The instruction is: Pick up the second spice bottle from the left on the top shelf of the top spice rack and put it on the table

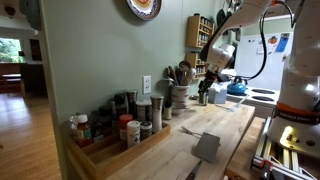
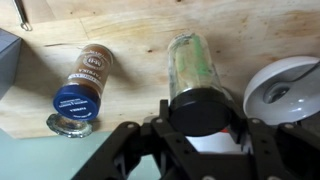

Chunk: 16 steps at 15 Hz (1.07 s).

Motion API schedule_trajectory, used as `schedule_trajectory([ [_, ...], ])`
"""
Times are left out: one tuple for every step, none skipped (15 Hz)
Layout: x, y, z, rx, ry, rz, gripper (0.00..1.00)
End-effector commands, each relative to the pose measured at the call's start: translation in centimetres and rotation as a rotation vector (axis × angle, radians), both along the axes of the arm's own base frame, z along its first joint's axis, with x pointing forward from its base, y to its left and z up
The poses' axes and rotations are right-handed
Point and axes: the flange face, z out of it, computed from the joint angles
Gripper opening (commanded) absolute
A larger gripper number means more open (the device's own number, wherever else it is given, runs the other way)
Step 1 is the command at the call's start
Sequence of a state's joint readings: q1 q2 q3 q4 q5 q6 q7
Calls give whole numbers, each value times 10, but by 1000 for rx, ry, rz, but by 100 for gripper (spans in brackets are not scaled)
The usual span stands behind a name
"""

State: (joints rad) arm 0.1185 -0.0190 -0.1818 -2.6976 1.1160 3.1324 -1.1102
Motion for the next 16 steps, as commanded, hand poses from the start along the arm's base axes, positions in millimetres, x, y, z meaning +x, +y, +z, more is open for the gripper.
schedule_trajectory([
  [9, -5, -6, 22, -8, 14, 31],
  [12, -6, -9, 23, -8, 14, 31],
  [13, -7, -12, 32, -8, 17, 31],
  [16, -8, -16, 36, -8, 17, 31],
  [18, -9, -21, 45, -9, 16, 31],
  [19, -11, -26, 44, -8, 13, 31],
  [21, -13, -31, 47, -10, 9, 31],
  [22, -16, -36, 47, -10, 3, 31],
  [23, -18, -40, 47, -11, -1, 31],
  [24, -20, -45, 43, -11, -4, 31],
  [26, -22, -49, 36, -12, -8, 31],
  [28, -23, -52, 33, -16, -9, 31],
  [29, -24, -54, 29, -19, -10, 31],
  [31, -25, -57, 22, -22, -9, 31],
  [33, -25, -59, 17, -26, -7, 31],
  [34, -25, -61, 15, -27, -5, 55],
])
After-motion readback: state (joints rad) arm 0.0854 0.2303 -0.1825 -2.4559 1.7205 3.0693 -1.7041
